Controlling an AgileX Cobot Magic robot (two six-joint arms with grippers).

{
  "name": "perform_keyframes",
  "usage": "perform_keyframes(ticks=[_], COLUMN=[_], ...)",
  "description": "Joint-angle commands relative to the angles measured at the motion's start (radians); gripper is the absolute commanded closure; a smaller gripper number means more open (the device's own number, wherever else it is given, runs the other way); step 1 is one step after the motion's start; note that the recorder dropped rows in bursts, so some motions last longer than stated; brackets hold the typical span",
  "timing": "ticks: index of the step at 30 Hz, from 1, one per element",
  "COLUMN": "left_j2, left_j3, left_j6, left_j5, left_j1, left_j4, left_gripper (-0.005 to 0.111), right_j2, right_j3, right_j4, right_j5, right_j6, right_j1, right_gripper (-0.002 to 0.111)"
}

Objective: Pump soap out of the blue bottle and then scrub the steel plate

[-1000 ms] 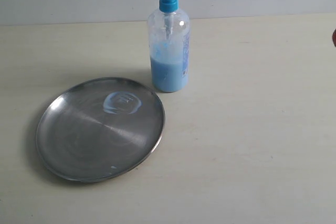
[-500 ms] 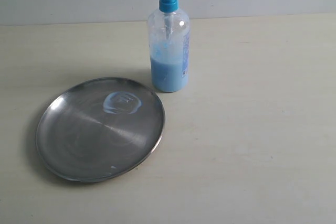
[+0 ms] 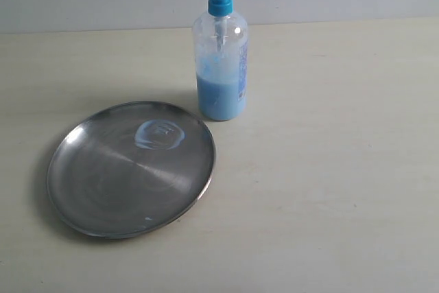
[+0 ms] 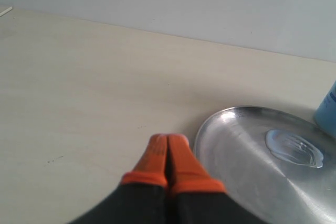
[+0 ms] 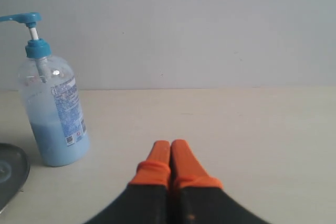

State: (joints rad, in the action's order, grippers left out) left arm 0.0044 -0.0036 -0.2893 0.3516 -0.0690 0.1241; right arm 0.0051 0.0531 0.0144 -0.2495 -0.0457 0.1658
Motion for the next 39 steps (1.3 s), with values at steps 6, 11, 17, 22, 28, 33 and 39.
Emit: perform_keyframes(ticks=[6,11,17,22,28,33,39], left_j2=[-0.004,-0.004,-0.004,-0.004,-0.004,-0.004,-0.004], left_j3=[0.004,0.004,0.004,0.004,0.004,0.004,0.004], left_j6=[-0.006,-0.006,-0.006,-0.006,-0.006,-0.006,-0.006], left_j5=[0.004,0.004,0.004,0.004,0.004,0.004,0.004], left_j1=[0.002,0.002,0.002,0.002,0.002,0.002,0.002], left_j4=[0.003,0.003,0.003,0.003,0.003,0.003,0.003], left_gripper=[0.107,0.107,0.107,0.107,0.107,0.107,0.107], right_j2=[-0.005,-0.005,-0.005,-0.005,-0.005,-0.005,-0.005], right_j3=[-0.053,-0.053,-0.053,-0.053,-0.053,-0.053,-0.053], right_j4=[-0.063,-0.077,-0.074,-0.074,-0.07,-0.07,-0.07], right_j5=[0.035,0.018,0.008,-0.009,-0.009,-0.009,-0.009], right_j6=[-0.008,-0.006,-0.005,-0.008,-0.008,-0.008,-0.008], right_j1=[-0.004,-0.006,-0.047,-0.062,-0.061,-0.061,-0.061], right_gripper=[0.108,0.108,0.108,0.108,0.108,0.108,0.108])
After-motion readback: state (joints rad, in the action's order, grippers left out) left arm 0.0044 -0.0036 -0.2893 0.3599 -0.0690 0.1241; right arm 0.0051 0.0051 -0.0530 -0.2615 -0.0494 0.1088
